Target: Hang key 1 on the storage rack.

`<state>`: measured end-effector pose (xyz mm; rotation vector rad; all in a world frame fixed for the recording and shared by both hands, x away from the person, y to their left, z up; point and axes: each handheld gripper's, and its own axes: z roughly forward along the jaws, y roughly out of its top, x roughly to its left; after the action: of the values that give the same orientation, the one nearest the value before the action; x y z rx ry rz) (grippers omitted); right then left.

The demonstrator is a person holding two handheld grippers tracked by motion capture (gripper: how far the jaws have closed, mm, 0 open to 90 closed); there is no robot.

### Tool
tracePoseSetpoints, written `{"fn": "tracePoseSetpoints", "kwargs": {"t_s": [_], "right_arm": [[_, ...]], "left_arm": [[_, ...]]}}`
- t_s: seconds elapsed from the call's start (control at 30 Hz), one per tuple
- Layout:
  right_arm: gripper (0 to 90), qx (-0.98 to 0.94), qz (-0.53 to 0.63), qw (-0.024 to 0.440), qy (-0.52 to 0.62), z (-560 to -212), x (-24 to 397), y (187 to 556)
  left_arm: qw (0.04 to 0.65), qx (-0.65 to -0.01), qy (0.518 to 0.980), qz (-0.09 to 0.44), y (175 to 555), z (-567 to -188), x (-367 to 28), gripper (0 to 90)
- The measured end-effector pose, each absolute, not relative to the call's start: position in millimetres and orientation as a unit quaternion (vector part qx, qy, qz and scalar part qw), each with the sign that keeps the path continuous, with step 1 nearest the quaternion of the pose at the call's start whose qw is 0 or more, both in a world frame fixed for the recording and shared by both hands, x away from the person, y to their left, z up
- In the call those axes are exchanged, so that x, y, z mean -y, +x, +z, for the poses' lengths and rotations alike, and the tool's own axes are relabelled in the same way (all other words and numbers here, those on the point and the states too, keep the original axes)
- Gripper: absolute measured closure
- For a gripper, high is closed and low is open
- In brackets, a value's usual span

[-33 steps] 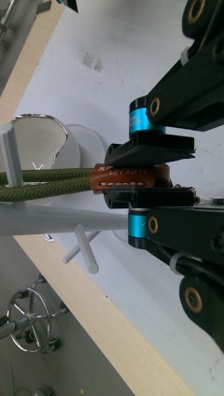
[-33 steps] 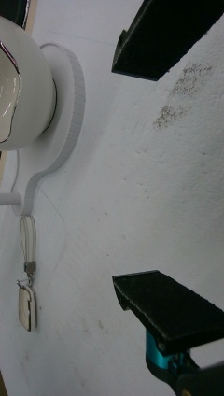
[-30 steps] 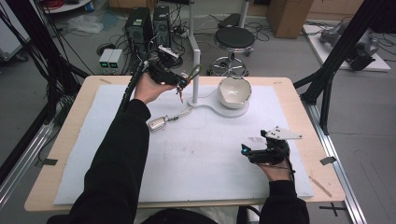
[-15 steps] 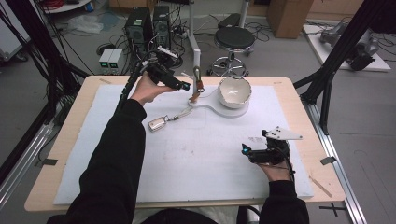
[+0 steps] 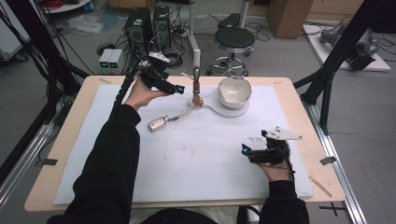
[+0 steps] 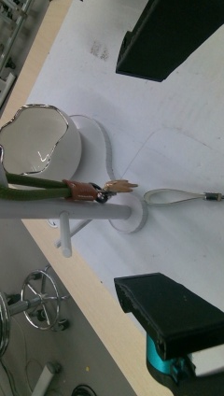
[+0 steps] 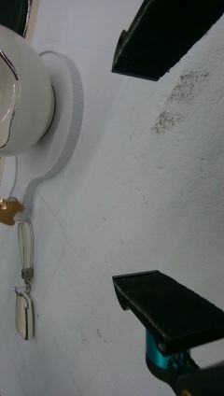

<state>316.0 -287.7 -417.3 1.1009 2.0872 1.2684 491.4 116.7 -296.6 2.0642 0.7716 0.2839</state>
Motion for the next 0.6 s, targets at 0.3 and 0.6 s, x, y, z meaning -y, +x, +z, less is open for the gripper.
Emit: {"fn": "tracePoseSetpoints", "kwargs": {"t_s": [0.3,0.6], "right_arm": [[0.7,-0.759,0.460,0.228,0.401,-417.5,286.9,315.6],[0.7,-0.759,0.460,0.229,0.400,-417.5,287.0,315.7]], "left_arm": [[0.440,-0.320,0.831,0.116,489.0,-306.8,-125.8,1.7],[0.430,-0.323,0.835,0.116,490.3,-314.8,-129.7,1.7]]}}
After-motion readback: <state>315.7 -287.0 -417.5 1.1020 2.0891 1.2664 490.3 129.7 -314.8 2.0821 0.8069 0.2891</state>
